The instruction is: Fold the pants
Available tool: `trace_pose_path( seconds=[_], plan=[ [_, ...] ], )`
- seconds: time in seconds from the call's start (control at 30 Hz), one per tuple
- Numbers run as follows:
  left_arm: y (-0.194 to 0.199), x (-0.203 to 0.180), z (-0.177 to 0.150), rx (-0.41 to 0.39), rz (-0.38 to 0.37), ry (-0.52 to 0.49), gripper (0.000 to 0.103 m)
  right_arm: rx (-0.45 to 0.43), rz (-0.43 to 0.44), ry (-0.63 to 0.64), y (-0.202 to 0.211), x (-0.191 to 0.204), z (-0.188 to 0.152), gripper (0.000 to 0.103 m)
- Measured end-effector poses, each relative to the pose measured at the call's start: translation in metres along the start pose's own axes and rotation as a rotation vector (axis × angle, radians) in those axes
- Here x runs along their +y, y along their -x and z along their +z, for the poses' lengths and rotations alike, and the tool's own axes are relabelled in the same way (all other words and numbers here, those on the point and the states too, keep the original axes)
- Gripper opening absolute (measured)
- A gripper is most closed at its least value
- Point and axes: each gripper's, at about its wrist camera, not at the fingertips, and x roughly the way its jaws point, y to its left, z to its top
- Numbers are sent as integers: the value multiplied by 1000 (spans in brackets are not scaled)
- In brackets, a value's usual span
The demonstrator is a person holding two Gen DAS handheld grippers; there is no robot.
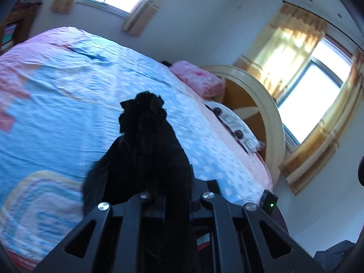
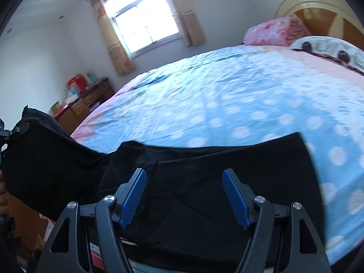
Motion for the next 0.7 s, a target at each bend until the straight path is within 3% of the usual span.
trace_pose_path(
  seconds=[0.23, 0.47, 0.53, 0.7],
  plan=[
    [-80, -52, -12, 113, -70, -44, 13, -88, -97, -117, 33, -52, 19, 71],
    [-172, -75, -39, 234, -47, -90, 13, -141, -165, -238, 50, -99, 26, 71],
    [-199, -78, -50, 277, -68, -94, 21, -132, -161, -268, 50, -110, 26, 71],
    [-220, -99, -62, 342, -160, -97, 20, -70, -73, -362, 37, -130, 19, 71]
  ],
)
